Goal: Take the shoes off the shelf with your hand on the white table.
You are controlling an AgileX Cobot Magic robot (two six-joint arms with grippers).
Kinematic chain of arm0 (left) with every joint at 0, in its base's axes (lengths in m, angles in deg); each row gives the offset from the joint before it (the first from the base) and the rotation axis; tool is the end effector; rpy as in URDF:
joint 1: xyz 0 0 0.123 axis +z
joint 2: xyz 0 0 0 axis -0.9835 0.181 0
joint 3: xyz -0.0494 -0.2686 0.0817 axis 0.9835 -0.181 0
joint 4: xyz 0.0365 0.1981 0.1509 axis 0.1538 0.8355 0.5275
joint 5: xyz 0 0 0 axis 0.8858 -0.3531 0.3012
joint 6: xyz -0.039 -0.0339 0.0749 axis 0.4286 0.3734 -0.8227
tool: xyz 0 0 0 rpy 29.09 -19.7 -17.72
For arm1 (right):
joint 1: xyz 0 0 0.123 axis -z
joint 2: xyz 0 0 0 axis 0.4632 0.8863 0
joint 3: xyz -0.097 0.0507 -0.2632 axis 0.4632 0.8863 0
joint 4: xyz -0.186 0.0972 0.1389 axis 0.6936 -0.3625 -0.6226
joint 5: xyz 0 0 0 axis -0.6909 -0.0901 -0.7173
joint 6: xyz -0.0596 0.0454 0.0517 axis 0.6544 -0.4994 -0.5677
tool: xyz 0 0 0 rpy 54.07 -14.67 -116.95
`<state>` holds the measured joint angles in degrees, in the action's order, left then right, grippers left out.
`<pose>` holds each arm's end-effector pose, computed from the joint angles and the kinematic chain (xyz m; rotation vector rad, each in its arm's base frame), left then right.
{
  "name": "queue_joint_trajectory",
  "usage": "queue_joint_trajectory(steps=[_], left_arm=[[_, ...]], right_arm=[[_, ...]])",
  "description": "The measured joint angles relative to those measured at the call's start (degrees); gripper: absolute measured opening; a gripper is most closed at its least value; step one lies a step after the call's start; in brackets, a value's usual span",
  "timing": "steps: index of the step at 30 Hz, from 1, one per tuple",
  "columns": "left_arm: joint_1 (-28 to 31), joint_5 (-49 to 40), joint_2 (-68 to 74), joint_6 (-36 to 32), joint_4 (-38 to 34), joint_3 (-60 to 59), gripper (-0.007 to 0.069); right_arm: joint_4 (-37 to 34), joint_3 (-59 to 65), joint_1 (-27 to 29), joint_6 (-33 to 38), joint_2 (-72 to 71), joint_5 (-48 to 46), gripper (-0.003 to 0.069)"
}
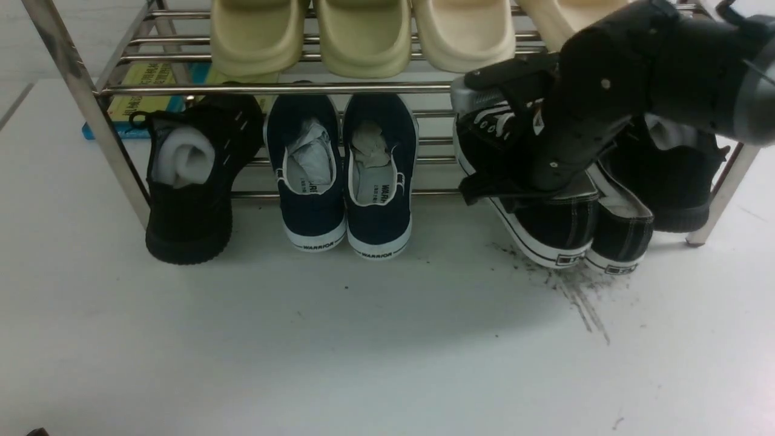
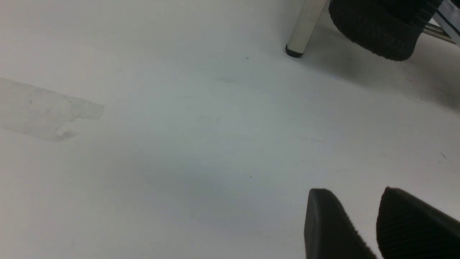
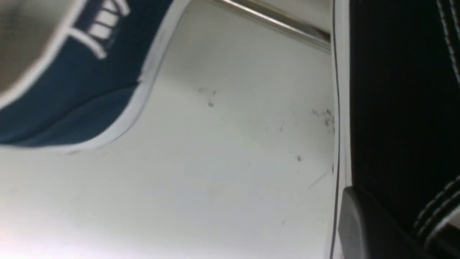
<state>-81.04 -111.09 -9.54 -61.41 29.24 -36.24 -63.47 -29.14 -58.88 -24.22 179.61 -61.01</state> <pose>0.0509 0.0042 0.1731 -0.2895 1.8815 -0.1549 0.3459 0.2058 0.2898 -0.4548 2.6122 0.1947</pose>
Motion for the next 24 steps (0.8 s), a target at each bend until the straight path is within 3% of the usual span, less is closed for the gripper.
queue_joint_trajectory(steps=[12,18,24], left_arm=[[0.0,0.0,0.0,0.0,0.0,0.0,0.0242],[0.0,0.0,0.0,0.0,0.0,0.0,0.0242],[0.0,0.0,0.0,0.0,0.0,0.0,0.0242]], right_arm=[[-1.41,-1.94,-6.66,0.0,-8.02,-12.13,0.0001],[-2.97,-2.01,-7.53,0.0,-12.83,-19.89,0.0001],[-7.15,-1.33,-7.69,1.39,-17.16,-20.28,0.0004]])
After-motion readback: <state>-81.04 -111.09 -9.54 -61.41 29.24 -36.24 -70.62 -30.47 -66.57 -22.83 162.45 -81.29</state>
